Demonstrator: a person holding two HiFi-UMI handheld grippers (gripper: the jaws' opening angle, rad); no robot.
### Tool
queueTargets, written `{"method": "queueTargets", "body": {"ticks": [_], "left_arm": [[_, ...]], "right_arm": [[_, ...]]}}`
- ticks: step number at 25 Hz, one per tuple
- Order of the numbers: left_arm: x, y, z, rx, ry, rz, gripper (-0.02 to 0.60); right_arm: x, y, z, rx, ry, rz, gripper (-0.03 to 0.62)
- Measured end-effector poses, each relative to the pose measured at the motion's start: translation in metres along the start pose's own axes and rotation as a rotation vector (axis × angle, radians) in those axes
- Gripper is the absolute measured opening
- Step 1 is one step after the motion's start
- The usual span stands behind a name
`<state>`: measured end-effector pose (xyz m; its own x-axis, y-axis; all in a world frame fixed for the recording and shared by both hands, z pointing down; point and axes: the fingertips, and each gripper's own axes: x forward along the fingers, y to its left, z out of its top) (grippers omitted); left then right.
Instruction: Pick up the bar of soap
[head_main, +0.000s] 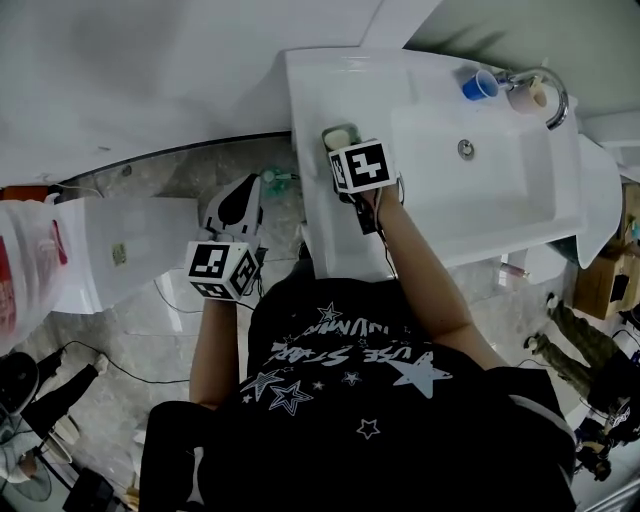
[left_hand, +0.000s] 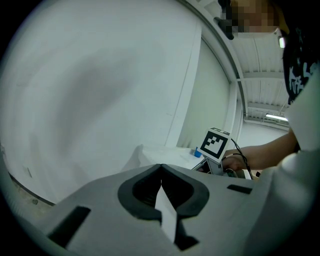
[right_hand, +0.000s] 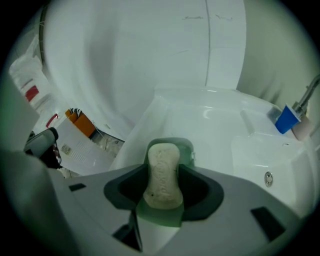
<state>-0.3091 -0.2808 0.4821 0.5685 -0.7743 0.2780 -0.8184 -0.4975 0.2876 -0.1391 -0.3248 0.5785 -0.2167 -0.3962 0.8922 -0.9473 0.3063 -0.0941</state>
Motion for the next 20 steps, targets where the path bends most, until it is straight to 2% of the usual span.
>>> {"method": "queueTargets", "body": {"ticks": [5, 8, 15, 20], "left_arm": [[0.005, -0.005, 0.003, 0.006, -0.008, -0.012, 0.011], [0.007, -0.009, 0.003, 0.010, -0.006, -0.026, 0.009], [0.003, -0.018, 0.001, 0.011, -0.004, -0.034, 0.010], [-0.004, -0.025, 0.002, 0.013, -0.013, -0.023, 0.009]], "right_arm": [[0.003, -0.002, -0.001, -0.001, 0.102, -0.021, 0.195], [0.005, -0.002, 0.001, -0.034, 0.127, -0.026, 0.193], [0.005, 0.001, 0.014, -0.129, 0.049, -0.026, 0.192], [0.001, -0.004, 0.008, -0.071, 0.000, -0.025, 0.186]]}}
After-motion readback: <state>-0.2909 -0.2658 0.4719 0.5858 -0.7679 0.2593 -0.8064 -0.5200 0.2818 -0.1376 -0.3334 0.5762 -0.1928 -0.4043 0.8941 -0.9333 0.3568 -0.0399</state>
